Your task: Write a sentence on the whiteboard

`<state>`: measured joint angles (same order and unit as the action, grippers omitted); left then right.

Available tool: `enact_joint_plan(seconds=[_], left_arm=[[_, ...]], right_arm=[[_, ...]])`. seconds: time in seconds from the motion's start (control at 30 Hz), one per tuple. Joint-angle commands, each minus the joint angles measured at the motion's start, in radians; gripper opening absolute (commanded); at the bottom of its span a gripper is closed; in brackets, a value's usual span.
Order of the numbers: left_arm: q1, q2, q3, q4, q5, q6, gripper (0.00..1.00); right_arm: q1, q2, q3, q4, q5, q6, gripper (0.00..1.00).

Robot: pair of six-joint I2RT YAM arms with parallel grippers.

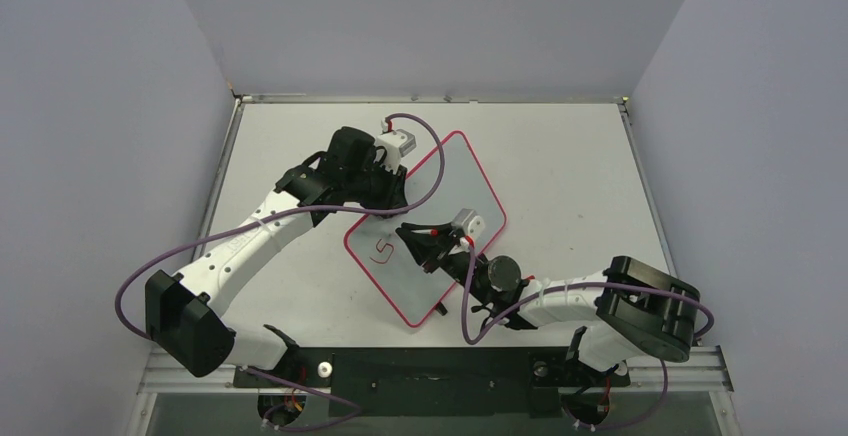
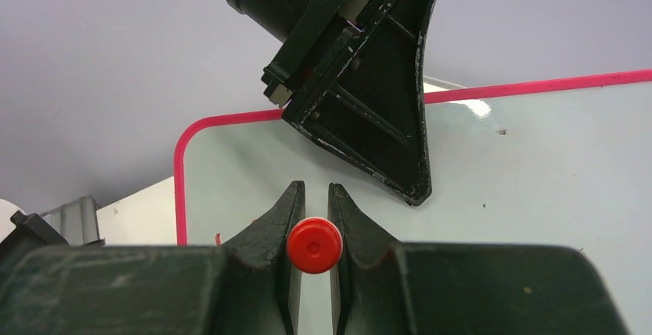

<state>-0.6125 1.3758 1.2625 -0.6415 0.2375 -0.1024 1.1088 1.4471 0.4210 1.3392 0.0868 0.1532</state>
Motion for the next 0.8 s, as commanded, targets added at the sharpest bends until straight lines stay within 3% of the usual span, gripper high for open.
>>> enact_joint_plan(seconds=[0.0,0.77], left_arm=[[0.002,0.011,-0.034,-0.017,-0.185,0.139,0.00],[0.002,0.013,-0.031,-0.019,-0.176,0.138,0.00]], right_arm=[[0.012,-0.001,-0.017,0.015,0.008,-0.004,0.00],[0.051,-0.040,-0.075,-0.049,0.062,-0.023,0.00]])
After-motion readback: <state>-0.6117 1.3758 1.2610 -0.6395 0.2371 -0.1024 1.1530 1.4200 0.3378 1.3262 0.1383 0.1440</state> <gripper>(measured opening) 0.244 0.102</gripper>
